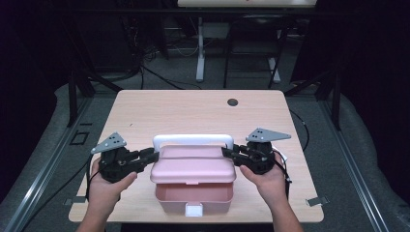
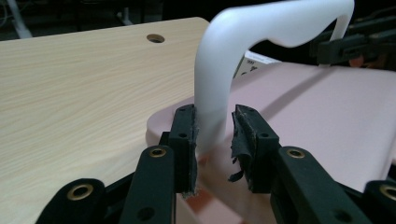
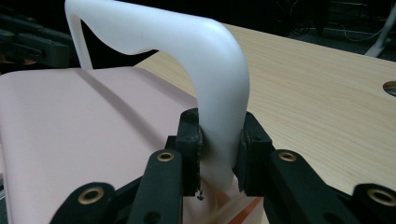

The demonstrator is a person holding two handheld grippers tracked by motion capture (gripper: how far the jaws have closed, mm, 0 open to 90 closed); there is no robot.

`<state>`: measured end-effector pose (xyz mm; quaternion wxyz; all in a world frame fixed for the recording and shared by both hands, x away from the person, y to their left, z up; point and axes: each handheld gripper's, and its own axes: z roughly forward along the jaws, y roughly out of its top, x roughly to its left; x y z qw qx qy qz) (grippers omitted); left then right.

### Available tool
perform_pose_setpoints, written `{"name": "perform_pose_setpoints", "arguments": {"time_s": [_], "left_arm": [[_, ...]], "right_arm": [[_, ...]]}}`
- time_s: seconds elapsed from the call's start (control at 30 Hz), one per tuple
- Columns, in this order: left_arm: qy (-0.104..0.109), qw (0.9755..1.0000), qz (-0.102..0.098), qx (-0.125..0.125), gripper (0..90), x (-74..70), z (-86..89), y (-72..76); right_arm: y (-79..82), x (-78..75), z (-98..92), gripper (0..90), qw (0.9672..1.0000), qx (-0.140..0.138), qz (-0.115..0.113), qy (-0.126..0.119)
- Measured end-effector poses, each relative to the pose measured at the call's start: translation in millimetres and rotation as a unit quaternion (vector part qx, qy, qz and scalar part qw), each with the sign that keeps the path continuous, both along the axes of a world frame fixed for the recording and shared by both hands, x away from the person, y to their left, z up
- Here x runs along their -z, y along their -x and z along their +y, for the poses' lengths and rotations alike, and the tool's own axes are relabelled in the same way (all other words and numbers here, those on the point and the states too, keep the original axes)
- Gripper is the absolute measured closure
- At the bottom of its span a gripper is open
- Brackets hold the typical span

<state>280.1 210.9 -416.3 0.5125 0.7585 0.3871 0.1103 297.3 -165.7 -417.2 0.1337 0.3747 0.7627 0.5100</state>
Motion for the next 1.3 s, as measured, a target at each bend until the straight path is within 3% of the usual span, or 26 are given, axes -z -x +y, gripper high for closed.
{"name": "perform_pose_setpoints", "arguments": {"time_s": [0.27, 0.37, 0.5, 0.93, 1.3], "left_arm": [[-0.008, 1.0000, 0.001, 0.000, 83.0, 7.1, 20.3, 24.2], [-0.009, 0.9999, 0.006, 0.005, 88.7, 13.5, 22.5, 31.1], [-0.015, 0.9997, 0.014, 0.014, 89.5, 22.5, 22.3, 38.0], [-0.031, 0.9977, 0.031, 0.052, 89.7, 34.7, -3.4, 37.5], [-0.027, 0.9969, 0.025, 0.070, 89.7, 30.6, -20.7, 34.9]], "right_arm": [[-0.1, -0.5, -1.1, 73.5, 1.0000, -0.001, 0.000, -0.007], [-0.1, -0.6, -1.7, 73.4, 0.9999, 0.000, 0.000, -0.010], [0.1, -0.4, -1.8, 73.4, 0.9999, 0.000, 0.001, -0.012], [1.4, 0.9, -1.8, 73.5, 1.0000, 0.001, -0.001, -0.009], [2.3, 1.6, -1.5, 73.5, 1.0000, 0.002, -0.002, -0.007]]}}
